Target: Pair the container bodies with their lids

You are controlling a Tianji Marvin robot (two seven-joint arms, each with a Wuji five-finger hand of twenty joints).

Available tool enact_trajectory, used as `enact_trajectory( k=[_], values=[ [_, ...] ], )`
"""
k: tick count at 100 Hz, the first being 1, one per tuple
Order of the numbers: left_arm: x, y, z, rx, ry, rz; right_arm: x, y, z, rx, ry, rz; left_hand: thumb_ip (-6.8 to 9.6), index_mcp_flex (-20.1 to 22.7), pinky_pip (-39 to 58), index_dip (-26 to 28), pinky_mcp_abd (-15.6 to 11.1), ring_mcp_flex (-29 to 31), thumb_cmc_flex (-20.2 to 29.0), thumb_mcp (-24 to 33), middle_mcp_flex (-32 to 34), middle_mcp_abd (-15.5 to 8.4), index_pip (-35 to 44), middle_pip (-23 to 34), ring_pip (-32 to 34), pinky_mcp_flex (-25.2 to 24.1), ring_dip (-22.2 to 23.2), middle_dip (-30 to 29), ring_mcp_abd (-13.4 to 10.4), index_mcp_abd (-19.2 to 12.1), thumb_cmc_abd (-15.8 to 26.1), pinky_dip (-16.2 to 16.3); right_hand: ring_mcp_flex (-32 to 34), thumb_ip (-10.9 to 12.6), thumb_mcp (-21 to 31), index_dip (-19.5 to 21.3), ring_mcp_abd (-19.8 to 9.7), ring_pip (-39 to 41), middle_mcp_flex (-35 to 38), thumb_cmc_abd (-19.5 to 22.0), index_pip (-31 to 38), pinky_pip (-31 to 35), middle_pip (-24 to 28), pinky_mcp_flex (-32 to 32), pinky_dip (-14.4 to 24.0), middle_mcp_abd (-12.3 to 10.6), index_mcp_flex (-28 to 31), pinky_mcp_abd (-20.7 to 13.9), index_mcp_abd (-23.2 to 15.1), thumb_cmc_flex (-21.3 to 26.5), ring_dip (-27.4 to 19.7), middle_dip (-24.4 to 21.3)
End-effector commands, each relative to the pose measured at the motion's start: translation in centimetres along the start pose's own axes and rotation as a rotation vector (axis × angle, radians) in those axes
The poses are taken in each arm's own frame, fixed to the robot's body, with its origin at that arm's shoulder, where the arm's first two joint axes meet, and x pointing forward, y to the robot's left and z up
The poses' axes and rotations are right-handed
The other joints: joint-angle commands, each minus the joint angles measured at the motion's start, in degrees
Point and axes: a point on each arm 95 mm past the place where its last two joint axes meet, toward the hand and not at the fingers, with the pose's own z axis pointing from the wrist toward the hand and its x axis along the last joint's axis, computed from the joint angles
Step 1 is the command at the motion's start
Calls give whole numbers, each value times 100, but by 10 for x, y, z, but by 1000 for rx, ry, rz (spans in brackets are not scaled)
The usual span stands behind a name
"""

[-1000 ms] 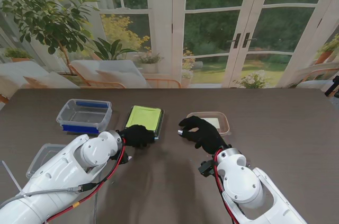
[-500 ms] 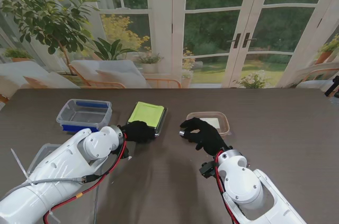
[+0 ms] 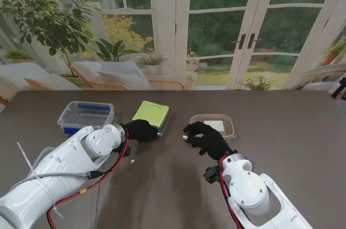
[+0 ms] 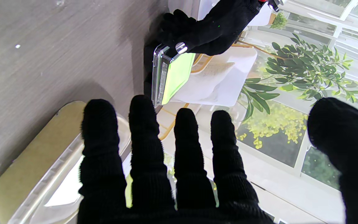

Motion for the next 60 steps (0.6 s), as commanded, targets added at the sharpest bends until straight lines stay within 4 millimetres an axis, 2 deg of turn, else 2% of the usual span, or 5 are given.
enact_trajectory(
  k=[1,33,60],
  values=[
    [7,-2,4,-7,19,-11,1,-4,-2,22,-1,6,122,-62,-49,-33,-171,-78,123,-118,-66,35,-100,-36,-58,-123,-35,-66,30,31,208,-90,-118,-85,101,33,-23,-16,-173,47,69,-78,88,-1436,61,-47,-38,-140,-64,30,-31,71],
    [16,-2,8,-8,45,-27,2,-5,-2,29,-2,11,121,-73,-11,-36,-135,-53,125,-135,-66,32,-110,-33,-43,-79,-35,-74,34,31,222,-100,-126,-84,117,30,-19,-15,-174,59,62,-76,89,-1433,66,-32,-33,-143,-66,32,-33,60],
    [24,-3,-2,3,73,-37,2,-5,-2,29,-6,19,123,-69,-4,-38,-110,-28,132,-151,-62,31,-111,-30,-35,-57,-35,-76,59,25,216,-109,-123,-73,112,30,-14,-13,-175,142,61,-77,87,-1443,70,-9,-77,-122,-66,2,-35,51]
  ],
)
